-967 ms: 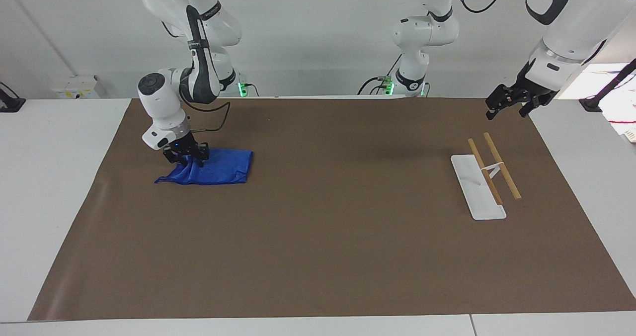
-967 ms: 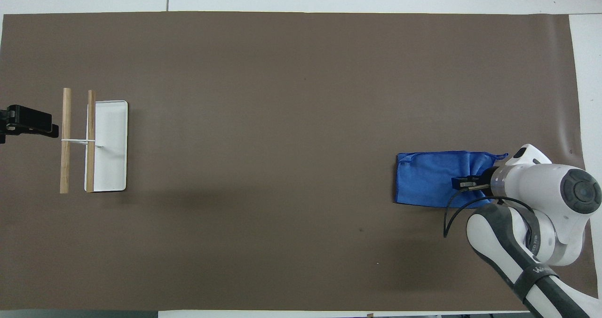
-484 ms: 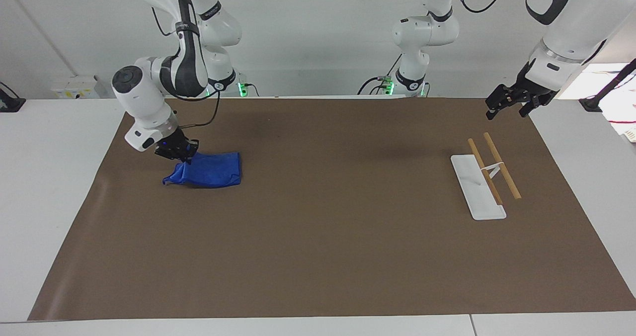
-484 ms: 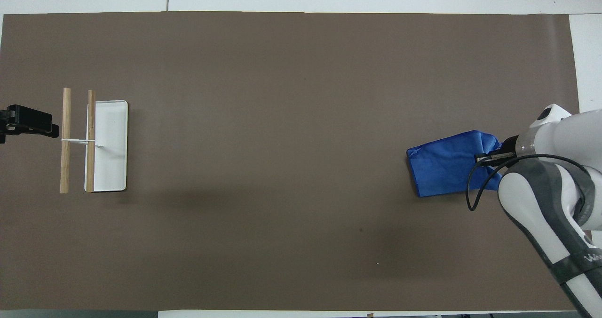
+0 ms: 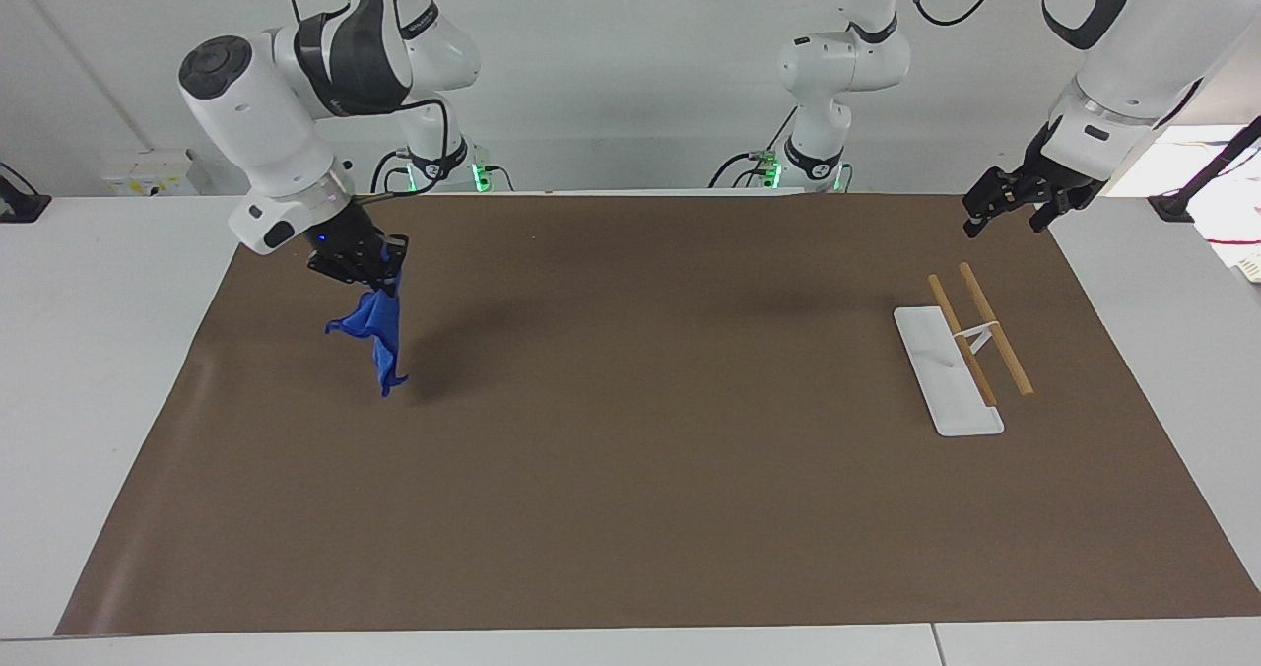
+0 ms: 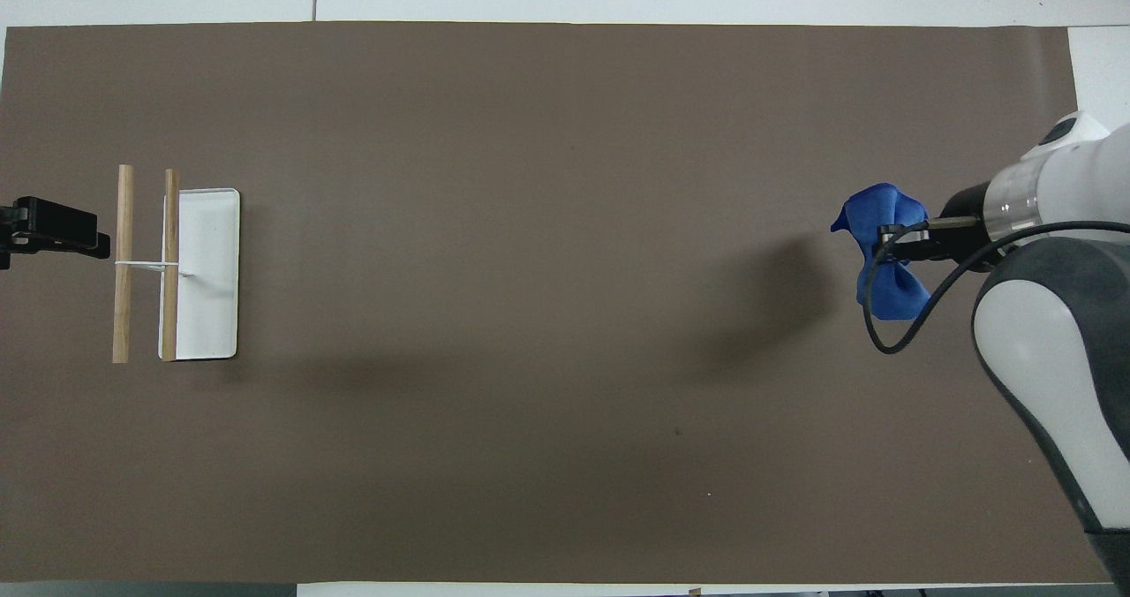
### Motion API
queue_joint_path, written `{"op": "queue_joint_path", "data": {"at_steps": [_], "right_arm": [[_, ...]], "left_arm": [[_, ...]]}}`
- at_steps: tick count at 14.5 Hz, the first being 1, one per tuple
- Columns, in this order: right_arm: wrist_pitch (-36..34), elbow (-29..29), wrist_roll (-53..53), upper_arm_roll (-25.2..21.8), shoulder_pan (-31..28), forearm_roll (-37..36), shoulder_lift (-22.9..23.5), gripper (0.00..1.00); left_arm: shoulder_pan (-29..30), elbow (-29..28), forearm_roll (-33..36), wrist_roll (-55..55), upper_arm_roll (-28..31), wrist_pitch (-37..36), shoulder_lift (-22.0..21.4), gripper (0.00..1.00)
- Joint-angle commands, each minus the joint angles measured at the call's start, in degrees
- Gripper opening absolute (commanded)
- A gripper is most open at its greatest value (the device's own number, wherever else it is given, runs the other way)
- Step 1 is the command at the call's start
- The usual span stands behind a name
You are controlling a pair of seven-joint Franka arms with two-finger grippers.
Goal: Right arm passes towel to left arm to hang
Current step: 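Lift the blue towel with the right gripper toward the left gripper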
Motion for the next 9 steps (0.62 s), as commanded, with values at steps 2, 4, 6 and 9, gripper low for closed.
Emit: {"op": "queue_joint_path", "data": {"at_steps": [2, 4, 6, 9], "right_arm": [[6.3, 8.1, 16.7, 0.3, 7.5, 7.6, 5.3, 0.0], [16.2, 8.4, 24.7, 0.3, 12.1, 12.3, 7.2, 0.0], [24.2, 9.1, 31.9, 0.3, 15.9, 16.6, 9.3, 0.0], [32.9, 15.3, 37.3, 0.3, 20.5, 26.7, 16.1, 0.0]], "left_arm": [[-0.3, -1.7, 0.8, 0.4, 0.2, 0.9, -1.4, 1.0], [-0.3, -1.7, 0.8, 0.4, 0.2, 0.9, -1.4, 1.0], [-0.3, -1.7, 0.8, 0.4, 0.2, 0.9, -1.4, 1.0], [-0.3, -1.7, 0.8, 0.4, 0.2, 0.9, -1.4, 1.0]]}}
